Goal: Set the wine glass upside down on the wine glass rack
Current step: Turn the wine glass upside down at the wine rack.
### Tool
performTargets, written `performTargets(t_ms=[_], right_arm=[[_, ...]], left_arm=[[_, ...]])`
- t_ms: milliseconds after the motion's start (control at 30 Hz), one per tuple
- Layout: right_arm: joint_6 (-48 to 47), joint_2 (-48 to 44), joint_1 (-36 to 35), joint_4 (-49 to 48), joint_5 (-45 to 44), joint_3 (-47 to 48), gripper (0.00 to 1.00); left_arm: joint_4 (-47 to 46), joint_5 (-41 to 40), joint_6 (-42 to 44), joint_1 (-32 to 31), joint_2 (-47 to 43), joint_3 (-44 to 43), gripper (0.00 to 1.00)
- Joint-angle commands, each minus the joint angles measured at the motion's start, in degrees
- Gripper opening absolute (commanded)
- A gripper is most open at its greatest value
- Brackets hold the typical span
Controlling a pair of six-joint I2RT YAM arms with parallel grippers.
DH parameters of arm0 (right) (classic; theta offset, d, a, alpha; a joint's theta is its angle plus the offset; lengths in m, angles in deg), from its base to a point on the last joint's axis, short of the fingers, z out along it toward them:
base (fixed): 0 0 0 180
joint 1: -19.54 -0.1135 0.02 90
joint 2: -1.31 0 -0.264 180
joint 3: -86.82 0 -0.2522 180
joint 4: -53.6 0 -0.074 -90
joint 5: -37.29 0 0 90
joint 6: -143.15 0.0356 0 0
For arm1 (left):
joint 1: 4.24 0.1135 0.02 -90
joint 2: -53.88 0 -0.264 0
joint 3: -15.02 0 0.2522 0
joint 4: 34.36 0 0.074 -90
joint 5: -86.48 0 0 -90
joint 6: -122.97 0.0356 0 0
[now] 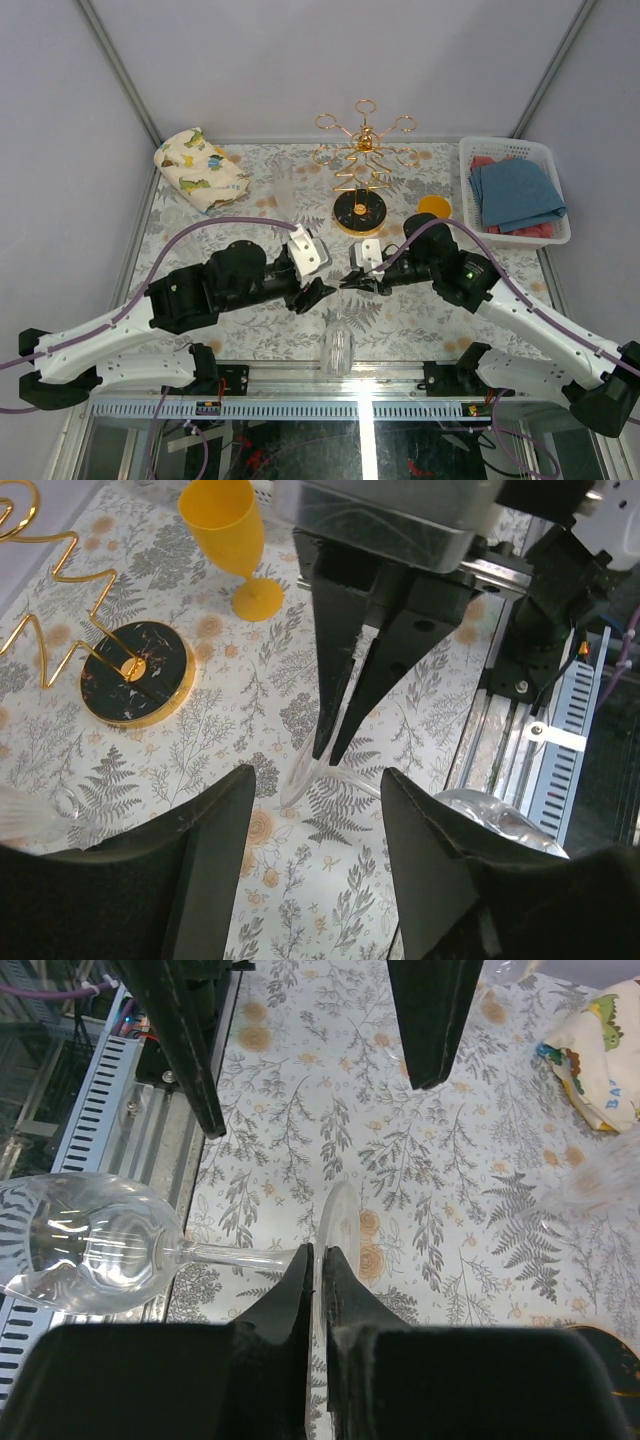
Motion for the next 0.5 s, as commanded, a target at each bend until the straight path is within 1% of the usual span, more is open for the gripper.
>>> performTargets(t_ms=[0, 233, 267, 333, 400, 467], right_arm=[[1.02, -2.19, -0.36, -3.33, -3.73, -0.42, 0.0], [2.73, -2.26, -0.34, -5.6, -12.71, -2.01, 0.0], [3.05, -2.22, -0.35, -5.46, -13.77, -1.96, 0.0], [3.61, -2.17, -0.37, -5.32, -14.66, -1.93, 0.0], [4.78, -2.41, -0.36, -5.98, -16.43, -2.5, 0.0], [5.28, -2.91, -0.37, -6.86, -18.29, -3.31, 0.0]], left_arm=[[-6.57, -5.7, -5.2, -0.3, -1.15, 1.0, 0.54], [-7.49, -13.93, -11.1, -0.29, -3.18, 1.97, 0.61], [-7.59, -15.05, -12.05, -0.31, -3.54, 2.34, 0.69], [-7.37, -16.95, -13.82, -0.25, -4.17, 3.27, 0.78], [-7.17, -18.54, -15.72, -0.3, -5.0, 4.29, 0.81], [-7.37, -19.54, -17.76, -0.31, -6.08, 5.59, 0.82]])
